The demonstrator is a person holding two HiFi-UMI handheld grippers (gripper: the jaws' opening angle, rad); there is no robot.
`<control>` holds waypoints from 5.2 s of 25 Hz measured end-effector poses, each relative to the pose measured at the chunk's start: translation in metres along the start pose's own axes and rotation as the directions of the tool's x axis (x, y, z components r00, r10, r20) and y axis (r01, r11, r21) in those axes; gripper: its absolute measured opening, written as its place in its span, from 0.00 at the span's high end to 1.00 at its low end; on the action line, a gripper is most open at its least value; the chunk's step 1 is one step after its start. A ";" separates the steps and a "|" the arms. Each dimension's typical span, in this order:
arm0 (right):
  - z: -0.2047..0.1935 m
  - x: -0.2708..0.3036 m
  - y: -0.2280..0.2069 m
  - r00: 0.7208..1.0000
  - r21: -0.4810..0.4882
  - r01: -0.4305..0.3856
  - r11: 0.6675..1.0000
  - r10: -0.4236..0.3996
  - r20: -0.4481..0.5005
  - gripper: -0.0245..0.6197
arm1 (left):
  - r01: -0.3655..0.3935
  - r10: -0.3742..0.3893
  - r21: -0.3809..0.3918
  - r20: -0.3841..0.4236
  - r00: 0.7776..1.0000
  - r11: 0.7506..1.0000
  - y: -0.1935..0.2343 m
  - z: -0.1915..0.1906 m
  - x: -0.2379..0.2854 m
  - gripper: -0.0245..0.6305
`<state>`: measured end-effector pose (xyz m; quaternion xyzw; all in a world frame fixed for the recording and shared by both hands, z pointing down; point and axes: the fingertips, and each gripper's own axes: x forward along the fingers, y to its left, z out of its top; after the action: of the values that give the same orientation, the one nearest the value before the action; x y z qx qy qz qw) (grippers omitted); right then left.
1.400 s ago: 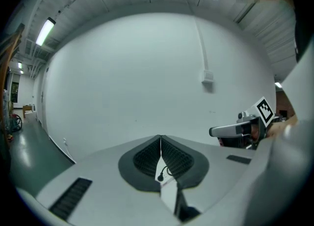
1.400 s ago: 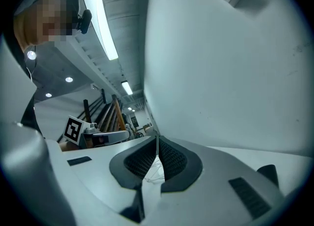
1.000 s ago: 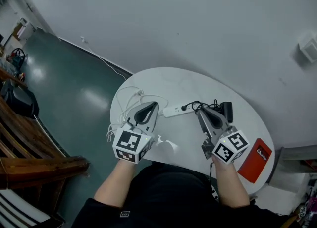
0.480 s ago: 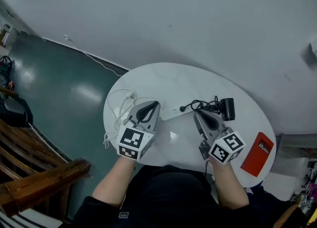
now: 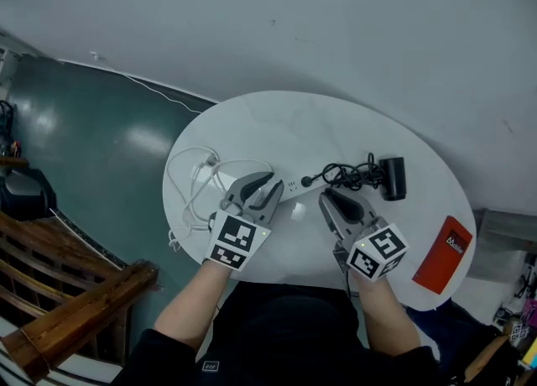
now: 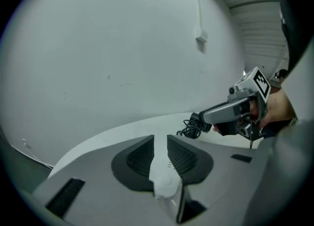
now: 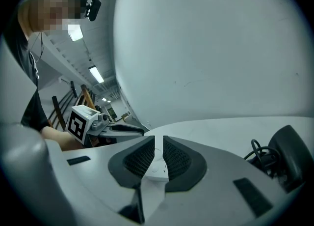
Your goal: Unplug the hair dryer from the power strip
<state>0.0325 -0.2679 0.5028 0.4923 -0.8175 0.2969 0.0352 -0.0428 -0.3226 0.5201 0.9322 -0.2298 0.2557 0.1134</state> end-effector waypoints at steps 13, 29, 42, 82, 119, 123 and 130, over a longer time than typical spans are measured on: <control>-0.037 0.025 -0.026 0.999 0.005 0.000 1.000 0.000 -0.047 0.90 | 0.093 -0.076 0.094 -0.171 0.982 0.991 -0.024 -0.059 0.057 0.79; -0.053 0.043 -0.041 0.996 0.005 0.028 1.000 -0.028 -0.090 0.84 | 0.078 -0.044 0.140 -0.232 0.972 0.987 -0.028 -0.076 0.072 0.79; -0.065 0.070 -0.041 0.973 -0.244 0.120 0.962 -0.163 -0.163 0.82 | 0.061 -0.028 0.129 -0.243 0.970 0.990 -0.029 -0.076 0.073 0.79; 0.013 0.036 -0.034 0.996 -0.149 0.088 0.985 -0.090 -0.008 0.86 | 0.018 0.003 0.079 -0.260 0.966 0.997 -0.025 -0.079 0.076 0.79; -0.163 -0.035 -0.020 0.938 0.229 0.289 0.929 -0.227 -0.263 0.86 | 0.003 -0.002 -0.010 0.150 0.989 1.000 -0.046 0.005 -0.076 0.85; -0.170 -0.044 -0.025 0.935 0.293 0.307 0.905 -0.229 -0.271 0.86 | 0.000 0.003 -0.014 0.178 0.984 1.000 -0.045 0.015 -0.086 0.86; -0.153 -0.072 -0.029 0.945 0.253 0.288 0.924 -0.231 -0.231 0.86 | -0.027 0.032 -0.029 0.208 0.978 0.999 -0.053 0.038 -0.084 0.87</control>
<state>0.0576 -0.1415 0.6158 0.5648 -0.6861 0.4508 0.0844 -0.0653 -0.2582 0.4390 0.9488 -0.2576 0.1552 0.0968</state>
